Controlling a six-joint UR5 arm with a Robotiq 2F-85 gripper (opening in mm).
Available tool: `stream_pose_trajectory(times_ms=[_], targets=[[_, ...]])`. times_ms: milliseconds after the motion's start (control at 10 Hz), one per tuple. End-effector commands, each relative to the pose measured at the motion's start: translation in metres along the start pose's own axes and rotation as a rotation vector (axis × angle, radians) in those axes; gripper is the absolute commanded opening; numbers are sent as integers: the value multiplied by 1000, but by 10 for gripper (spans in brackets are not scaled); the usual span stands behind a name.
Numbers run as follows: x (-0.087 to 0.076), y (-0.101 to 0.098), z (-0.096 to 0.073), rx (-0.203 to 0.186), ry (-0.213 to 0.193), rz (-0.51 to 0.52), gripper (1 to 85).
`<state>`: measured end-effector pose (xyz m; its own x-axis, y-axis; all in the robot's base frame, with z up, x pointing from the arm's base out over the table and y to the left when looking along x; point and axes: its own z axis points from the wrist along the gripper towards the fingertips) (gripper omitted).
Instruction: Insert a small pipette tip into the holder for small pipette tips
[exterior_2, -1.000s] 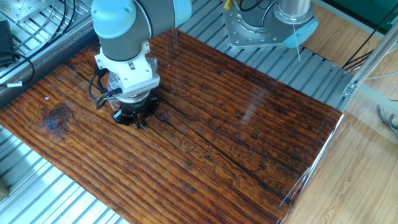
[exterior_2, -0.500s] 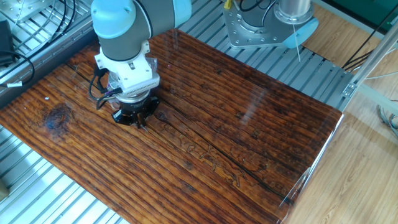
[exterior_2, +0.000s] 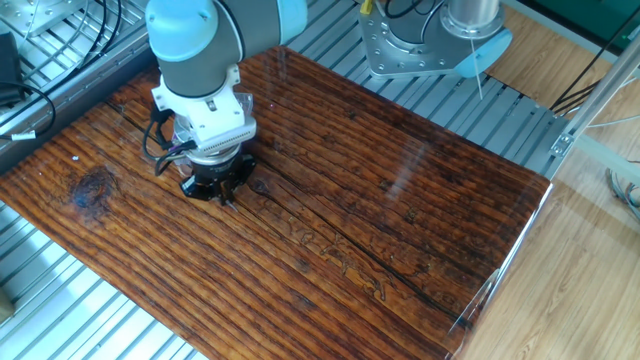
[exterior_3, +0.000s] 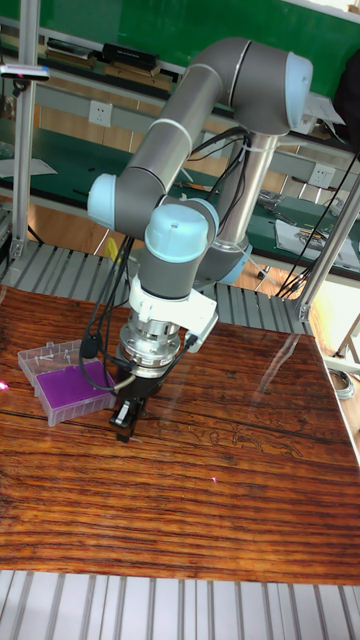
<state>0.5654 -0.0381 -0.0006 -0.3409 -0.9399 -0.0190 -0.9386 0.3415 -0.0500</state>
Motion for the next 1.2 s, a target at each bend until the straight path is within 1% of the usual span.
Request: stream_pose_trajectory(times_ms=[0,400,900,1000,1100], targets=[[0,0,0,-5,-12,9,187],[-3,2,-1,-9,-20,17,177],[-3,0,0,-4,-14,15,173],[-4,0,0,-3,-17,17,167],[-4,0,0,-3,-19,18,140]])
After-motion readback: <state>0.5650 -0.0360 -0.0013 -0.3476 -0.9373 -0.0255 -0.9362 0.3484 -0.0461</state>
